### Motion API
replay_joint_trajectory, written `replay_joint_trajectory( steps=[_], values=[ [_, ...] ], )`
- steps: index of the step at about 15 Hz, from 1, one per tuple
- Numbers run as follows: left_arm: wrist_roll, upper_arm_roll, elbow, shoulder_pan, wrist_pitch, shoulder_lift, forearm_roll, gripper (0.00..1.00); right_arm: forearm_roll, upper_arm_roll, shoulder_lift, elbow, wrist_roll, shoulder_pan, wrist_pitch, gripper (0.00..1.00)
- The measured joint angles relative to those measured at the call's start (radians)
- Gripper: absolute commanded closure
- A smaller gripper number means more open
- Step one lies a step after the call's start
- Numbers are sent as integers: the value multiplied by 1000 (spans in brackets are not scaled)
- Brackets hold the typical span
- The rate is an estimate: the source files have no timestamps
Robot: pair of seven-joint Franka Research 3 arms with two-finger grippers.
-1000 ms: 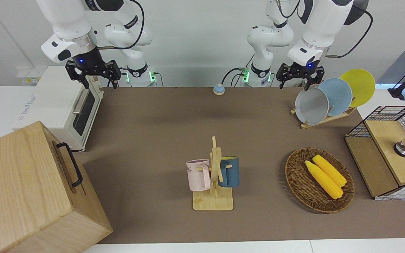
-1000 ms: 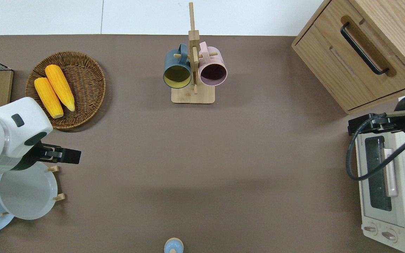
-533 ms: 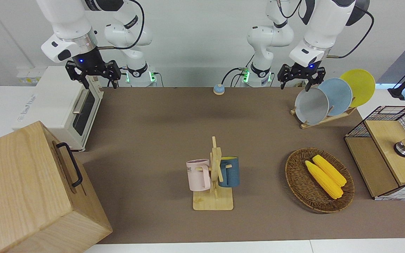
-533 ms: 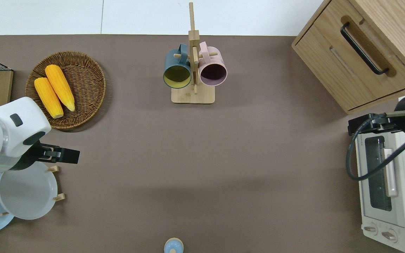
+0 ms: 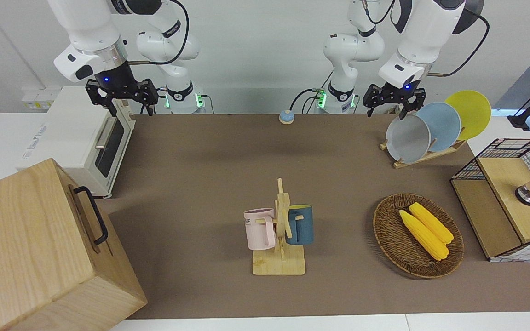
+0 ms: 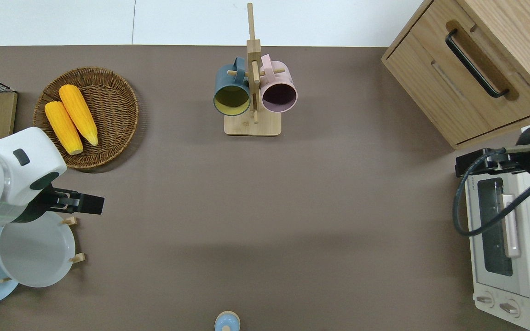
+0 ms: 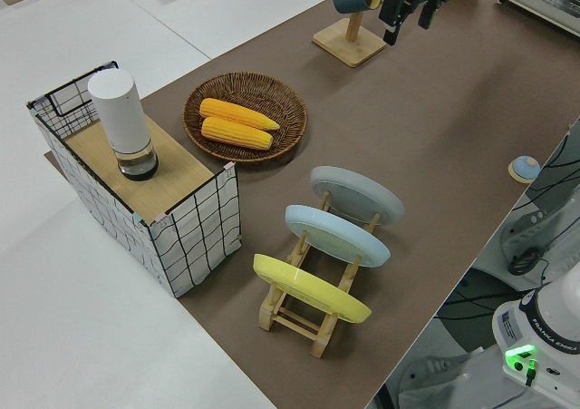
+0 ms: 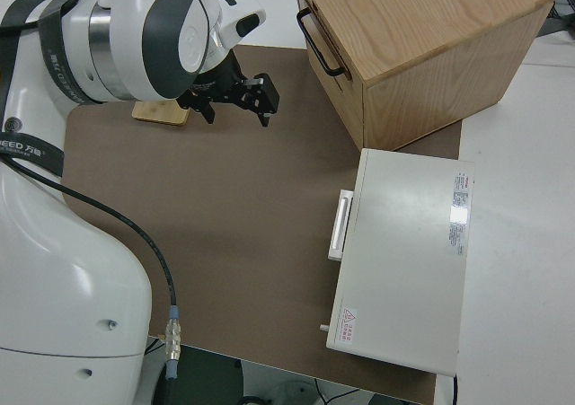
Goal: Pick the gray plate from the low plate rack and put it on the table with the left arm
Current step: 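Move the left gripper down toward the gray plate's rim in the rack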
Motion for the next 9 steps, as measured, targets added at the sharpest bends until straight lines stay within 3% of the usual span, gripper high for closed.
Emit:
replay_joint_trajectory(
  steps=[4, 9],
  values=[
    [-1, 11, -4, 21, -15, 0, 22, 2, 0, 0, 0, 0, 0, 0, 0, 17],
    [37, 81, -4, 28, -42, -2, 30, 2, 0, 0, 0, 0, 0, 0, 0, 17]
  ],
)
